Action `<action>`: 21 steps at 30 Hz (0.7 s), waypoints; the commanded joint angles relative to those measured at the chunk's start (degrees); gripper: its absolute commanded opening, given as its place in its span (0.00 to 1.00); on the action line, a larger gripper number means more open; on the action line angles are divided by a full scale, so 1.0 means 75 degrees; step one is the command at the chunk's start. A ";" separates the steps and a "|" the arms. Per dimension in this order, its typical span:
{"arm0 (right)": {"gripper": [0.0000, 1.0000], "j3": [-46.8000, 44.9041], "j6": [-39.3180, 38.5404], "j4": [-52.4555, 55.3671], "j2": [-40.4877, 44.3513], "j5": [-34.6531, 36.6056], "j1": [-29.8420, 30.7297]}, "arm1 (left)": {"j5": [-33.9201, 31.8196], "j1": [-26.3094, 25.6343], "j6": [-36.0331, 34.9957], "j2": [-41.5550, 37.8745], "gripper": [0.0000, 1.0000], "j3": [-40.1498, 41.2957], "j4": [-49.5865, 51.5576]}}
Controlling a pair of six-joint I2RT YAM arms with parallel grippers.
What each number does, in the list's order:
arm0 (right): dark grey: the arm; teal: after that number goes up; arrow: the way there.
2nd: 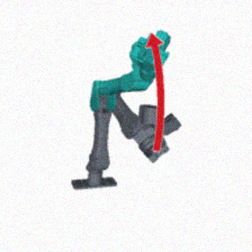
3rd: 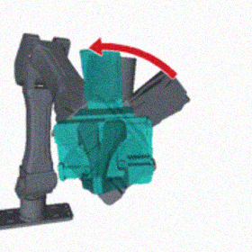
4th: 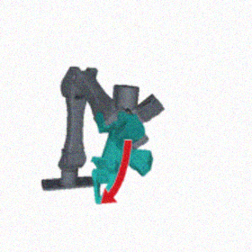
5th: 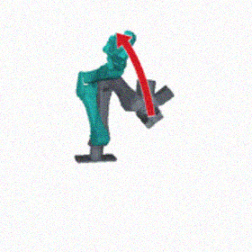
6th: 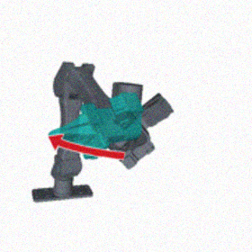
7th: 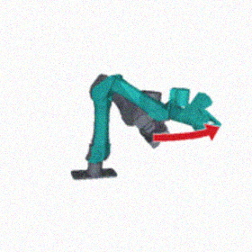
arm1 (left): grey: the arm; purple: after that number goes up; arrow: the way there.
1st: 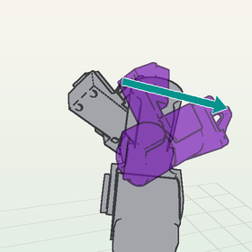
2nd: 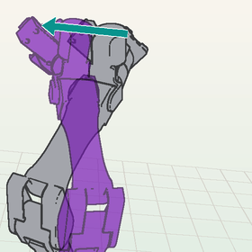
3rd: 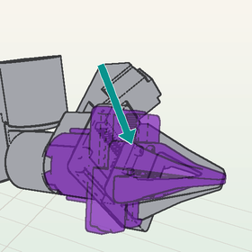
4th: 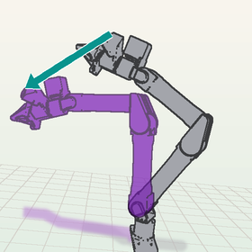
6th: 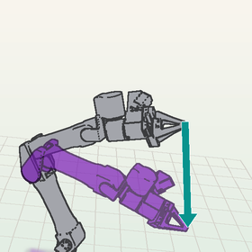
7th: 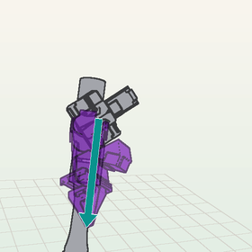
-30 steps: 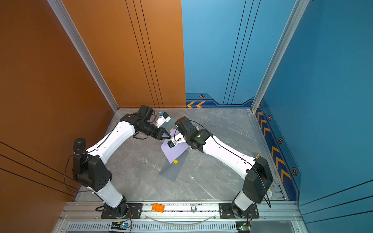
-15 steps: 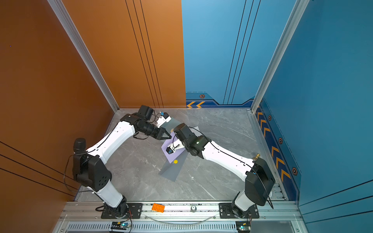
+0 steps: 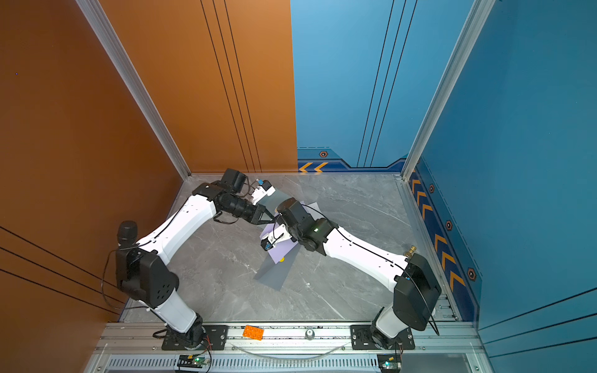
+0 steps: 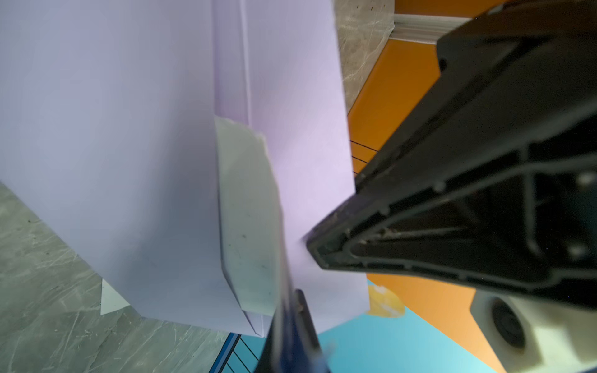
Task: Fold the letter paper in half and place it into the envelope
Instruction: Place the letter paper in the envelope.
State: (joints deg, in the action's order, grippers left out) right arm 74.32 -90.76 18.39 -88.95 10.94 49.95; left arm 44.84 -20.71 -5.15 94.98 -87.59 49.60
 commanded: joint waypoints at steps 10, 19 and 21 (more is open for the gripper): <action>0.00 0.0094 0.0348 0.0338 0.0240 -0.0872 -0.0078 | 0.0268 -0.0057 -0.0034 -0.0616 0.00 0.0288 0.0214; 0.00 0.0085 0.0454 0.0700 0.0292 -0.0718 -0.0443 | 0.0197 -0.0098 -0.0017 -0.0921 0.00 0.0449 0.0277; 0.00 0.0083 0.0516 0.0700 0.0305 -0.0738 -0.0526 | 0.0174 -0.0119 -0.0017 -0.0987 0.00 0.0515 0.0283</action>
State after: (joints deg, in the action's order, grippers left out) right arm 74.35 -88.66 21.34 -88.25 5.96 46.81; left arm 45.06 -20.86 -5.10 89.30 -84.84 50.50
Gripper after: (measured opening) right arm 0.054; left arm 0.048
